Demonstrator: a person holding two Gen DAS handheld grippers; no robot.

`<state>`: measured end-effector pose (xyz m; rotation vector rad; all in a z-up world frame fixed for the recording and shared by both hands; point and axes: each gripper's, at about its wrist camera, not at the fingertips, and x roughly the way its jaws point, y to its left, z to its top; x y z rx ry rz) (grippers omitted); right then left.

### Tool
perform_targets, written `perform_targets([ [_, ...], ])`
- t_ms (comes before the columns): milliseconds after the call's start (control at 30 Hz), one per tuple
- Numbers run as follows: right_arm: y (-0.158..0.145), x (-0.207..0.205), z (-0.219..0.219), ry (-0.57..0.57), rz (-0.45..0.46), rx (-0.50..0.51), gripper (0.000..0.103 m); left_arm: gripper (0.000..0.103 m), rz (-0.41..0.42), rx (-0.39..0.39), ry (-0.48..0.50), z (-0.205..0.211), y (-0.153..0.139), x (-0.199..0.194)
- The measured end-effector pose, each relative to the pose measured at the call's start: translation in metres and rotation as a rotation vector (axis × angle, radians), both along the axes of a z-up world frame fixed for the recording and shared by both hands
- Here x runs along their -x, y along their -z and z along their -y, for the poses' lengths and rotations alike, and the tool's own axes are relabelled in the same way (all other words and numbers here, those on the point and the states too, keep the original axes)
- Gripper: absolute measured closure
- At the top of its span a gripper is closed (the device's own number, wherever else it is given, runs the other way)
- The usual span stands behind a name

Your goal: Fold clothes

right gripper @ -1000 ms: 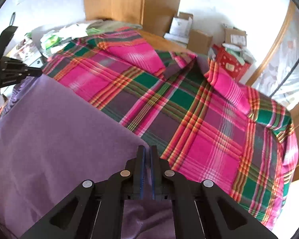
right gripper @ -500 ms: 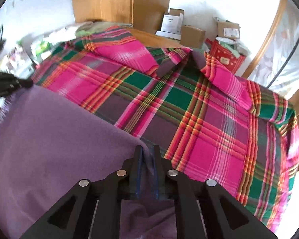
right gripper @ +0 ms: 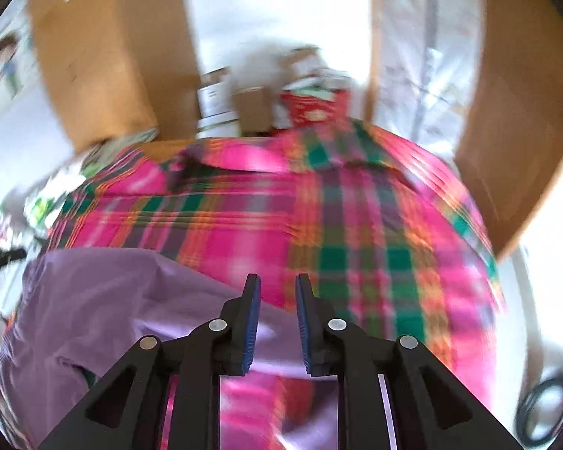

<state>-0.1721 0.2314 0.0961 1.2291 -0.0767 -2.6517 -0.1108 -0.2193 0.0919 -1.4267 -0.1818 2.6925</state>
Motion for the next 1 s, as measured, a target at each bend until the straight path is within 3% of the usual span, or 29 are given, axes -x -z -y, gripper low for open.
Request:
perform_targets([
  [67,0.002,-0.017,-0.025,0.048,0.010,0.044,0.080,0.090,0.002,-0.003,0.073,-0.029,0.001,0.000],
  [133,0.006,-0.035,-0.042,0.082,0.020,0.059,0.067,0.090,0.013,-0.005,0.145,-0.060,0.007,0.003],
  [300,0.031,-0.066,-0.065,0.126,0.081,0.036,0.067,0.087,0.067,-0.039,0.278,-0.126,0.025,0.012],
  [367,0.041,-0.072,-0.067,0.119,0.091,0.052,0.067,0.081,0.095,-0.059,0.317,-0.149,0.033,0.014],
  [467,0.056,-0.080,-0.069,0.108,0.106,0.077,0.067,0.080,0.148,-0.079,0.347,-0.176,0.042,0.020],
  [633,0.068,-0.080,-0.066,0.069,0.134,0.108,0.067,0.072,0.167,-0.140,0.379,-0.205,0.044,0.022],
  [700,0.072,-0.078,-0.064,0.055,0.142,0.119,0.067,0.071,0.165,-0.103,0.380,-0.215,0.048,0.020],
  [867,0.076,-0.074,-0.064,0.058,0.153,0.137,0.067,0.071,0.150,0.105,0.378,-0.238,0.061,0.011],
  [1000,0.077,-0.072,-0.068,0.064,0.152,0.143,0.068,0.071,0.168,0.111,0.372,-0.246,0.067,0.012],
])
